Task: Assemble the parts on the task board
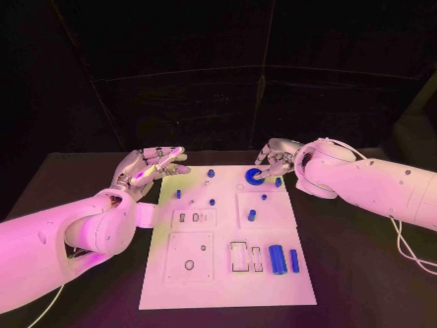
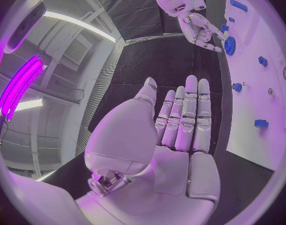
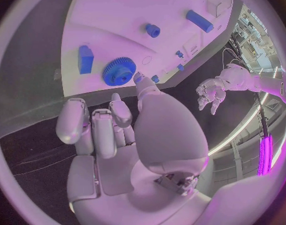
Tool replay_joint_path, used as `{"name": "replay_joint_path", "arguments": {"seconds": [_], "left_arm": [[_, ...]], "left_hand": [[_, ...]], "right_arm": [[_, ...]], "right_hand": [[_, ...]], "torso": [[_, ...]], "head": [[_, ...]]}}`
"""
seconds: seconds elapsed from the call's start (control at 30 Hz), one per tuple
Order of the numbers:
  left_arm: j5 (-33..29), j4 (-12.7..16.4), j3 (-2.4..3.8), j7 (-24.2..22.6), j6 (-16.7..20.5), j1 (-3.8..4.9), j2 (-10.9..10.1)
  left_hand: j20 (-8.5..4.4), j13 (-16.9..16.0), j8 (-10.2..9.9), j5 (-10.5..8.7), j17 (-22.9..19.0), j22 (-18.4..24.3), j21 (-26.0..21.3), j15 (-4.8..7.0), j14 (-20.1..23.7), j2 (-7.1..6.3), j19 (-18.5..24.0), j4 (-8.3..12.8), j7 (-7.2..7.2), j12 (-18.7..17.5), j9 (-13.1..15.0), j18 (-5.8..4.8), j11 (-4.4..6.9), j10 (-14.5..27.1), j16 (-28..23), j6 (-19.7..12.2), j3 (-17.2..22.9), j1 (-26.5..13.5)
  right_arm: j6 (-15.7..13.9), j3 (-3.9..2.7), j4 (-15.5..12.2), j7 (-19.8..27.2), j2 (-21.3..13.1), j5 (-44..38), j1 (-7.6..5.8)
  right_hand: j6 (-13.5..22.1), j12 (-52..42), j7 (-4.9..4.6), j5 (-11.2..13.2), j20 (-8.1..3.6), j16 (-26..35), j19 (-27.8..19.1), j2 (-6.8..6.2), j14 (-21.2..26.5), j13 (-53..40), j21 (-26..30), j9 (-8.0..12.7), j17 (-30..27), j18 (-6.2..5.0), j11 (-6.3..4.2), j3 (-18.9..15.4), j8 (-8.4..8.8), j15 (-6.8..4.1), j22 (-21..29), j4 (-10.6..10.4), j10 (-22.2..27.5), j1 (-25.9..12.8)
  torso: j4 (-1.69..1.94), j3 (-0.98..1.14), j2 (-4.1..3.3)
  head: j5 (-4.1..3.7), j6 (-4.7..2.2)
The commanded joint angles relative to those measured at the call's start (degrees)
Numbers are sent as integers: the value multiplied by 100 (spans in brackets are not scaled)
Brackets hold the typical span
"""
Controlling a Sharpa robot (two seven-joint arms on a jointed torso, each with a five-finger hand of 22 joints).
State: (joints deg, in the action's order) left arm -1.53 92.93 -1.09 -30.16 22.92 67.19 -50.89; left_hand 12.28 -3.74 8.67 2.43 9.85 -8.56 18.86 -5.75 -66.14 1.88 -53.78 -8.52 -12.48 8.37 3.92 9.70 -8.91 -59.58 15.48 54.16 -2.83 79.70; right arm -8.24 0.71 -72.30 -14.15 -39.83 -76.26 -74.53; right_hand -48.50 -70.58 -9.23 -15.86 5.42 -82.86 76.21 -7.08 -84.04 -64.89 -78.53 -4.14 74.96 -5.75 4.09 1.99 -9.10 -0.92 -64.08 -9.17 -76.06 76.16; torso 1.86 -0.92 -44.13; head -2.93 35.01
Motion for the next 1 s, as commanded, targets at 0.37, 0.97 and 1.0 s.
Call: {"name": "replay_joint_path", "arguments": {"seconds": [0.37, 0.97, 1.0], "left_arm": [[-15, -14, 4, -30, -54, 8, 10], [-15, -35, 4, -21, -59, 8, 17], [-15, -36, 4, -21, -59, 8, 17]], "left_hand": [[11, 3, -37, 30, 9, 11, -22, -27, -22, 58, -32, 31, -31, -32, -7, 72, -42, -17, -35, -4, 6, 0], [11, 3, -37, 30, 9, 11, -22, -27, -22, 58, -32, 31, -31, -32, -7, 72, -42, -17, -35, -4, 6, 0], [11, 3, -37, 30, 9, 11, -22, -27, -22, 58, -32, 31, -31, -32, -7, 72, -42, -17, -35, -4, 6, 0]], "right_arm": [[398, -5, 31, -38, 73, -304, -10], [560, -4, 176, -112, 205, -618, -8], [565, -4, 179, -115, 208, -637, -8]], "right_hand": [[-20, -269, 18, -91, 32, -98, 52, 66, -349, -318, -108, -8, 145, 77, -16, -43, -126, 46, -136, 22, -167, 231], [-169, -556, 45, -142, 19, -184, 135, 258, -374, -681, -218, -15, 304, 112, -41, 51, -272, 29, -334, 139, -335, 411], [-172, -557, 46, -134, 19, -185, 137, 258, -374, -681, -221, -14, 305, 113, -42, 56, -275, 29, -340, 149, -334, 421]], "torso": [[-5, -4, 0], [-2, -3, 1], [-2, -3, 1]], "head": [[1, 26], [-6, 62], [-6, 64]]}}
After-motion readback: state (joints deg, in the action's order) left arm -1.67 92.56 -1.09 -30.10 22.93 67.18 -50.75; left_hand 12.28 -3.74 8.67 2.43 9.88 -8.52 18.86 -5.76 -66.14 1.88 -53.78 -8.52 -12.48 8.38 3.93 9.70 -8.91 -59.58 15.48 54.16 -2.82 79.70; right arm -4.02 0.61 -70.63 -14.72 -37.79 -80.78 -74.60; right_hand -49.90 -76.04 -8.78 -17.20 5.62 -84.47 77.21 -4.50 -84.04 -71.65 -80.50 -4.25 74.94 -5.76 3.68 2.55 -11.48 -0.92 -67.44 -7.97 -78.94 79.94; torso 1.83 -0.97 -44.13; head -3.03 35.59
